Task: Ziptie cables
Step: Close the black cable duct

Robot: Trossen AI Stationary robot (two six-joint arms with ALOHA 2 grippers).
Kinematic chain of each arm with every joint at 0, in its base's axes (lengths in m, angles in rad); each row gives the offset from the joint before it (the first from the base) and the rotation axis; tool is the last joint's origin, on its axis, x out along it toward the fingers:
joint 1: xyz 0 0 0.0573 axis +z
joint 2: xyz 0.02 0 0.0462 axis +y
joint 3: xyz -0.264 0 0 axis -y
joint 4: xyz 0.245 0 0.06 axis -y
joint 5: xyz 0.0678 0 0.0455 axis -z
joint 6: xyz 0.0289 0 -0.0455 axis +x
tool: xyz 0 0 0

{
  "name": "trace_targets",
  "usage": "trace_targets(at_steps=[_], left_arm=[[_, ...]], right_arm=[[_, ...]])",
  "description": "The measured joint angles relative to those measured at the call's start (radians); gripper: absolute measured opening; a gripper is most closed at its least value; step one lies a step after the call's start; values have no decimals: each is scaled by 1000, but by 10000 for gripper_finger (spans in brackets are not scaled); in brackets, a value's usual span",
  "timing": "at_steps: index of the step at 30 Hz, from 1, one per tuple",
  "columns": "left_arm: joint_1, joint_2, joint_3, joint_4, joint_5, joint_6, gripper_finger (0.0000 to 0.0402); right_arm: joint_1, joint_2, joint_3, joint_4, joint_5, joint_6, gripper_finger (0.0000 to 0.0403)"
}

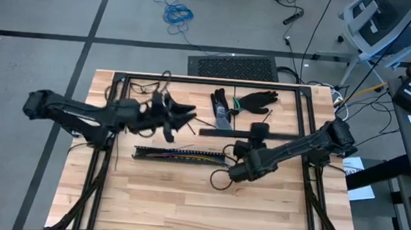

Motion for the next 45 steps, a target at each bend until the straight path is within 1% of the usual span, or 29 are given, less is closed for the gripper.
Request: trace_targets(at_steps=[3, 6, 7, 9, 11, 13, 15, 20, 22, 25, 28, 30, 34, 36, 38, 41, 43, 45], left_arm=[[49, -55, 0, -103, 32, -137, 157], [102, -82, 0, -179, 110, -310, 157], [117, -86, 0, -196, 138, -367, 157], [139, -93, 0, -209, 207, -461, 157], [155, -95, 0, -199, 249, -533, 157], [165, -95, 0, -192, 259, -597, 157], [172, -95, 0, -193, 289, -634, 157], [202, -95, 0, -225, 498, -675, 157], [219, -94, 0, -225, 571, -686, 157], [230, -107, 0, -230, 626, -653, 157], [229, -111, 0, -259, 634, -596, 157], [229, -112, 0, -327, 634, -534, 157], [230, -112, 0, -557, 639, -373, 158], [229, -104, 0, -632, 642, -312, 161], [229, -102, 0, -669, 652, -268, 171], [230, -102, 5, -678, 702, -239, 195], [229, -101, 30, -695, 745, -200, 212], [229, -102, 70, -753, 771, -120, 228]], right_arm=[[-11, 0, 46, 72, 168, -271, 7], [-28, -1, 95, 132, 316, -468, 7], [-38, -1, 109, 132, 348, -495, 7], [-64, -1, 141, 129, 419, -493, 7], [-89, -1, 179, 130, 488, -417, 7], [-111, -3, 216, 166, 483, -357, 7], [-128, -4, 231, 196, 447, -364, 7], [-131, -3, 239, 235, 434, -468, 7], [-118, -3, 238, 234, 395, -479, 7], [-83, -3, 231, 229, 340, -490, 7], [-41, -2, 218, 187, 327, -501, 7], [-21, -2, 207, 180, 329, -516, 7], [-14, -2, 199, 183, 329, -521, 7], [-17, -2, 199, 206, 330, -521, 7], [-17, -2, 198, 233, 322, -541, 7], [-16, -2, 198, 270, 322, -602, 7], [-14, -2, 199, 307, 301, -635, 8], [-12, -2, 199, 318, 277, -663, 8]])
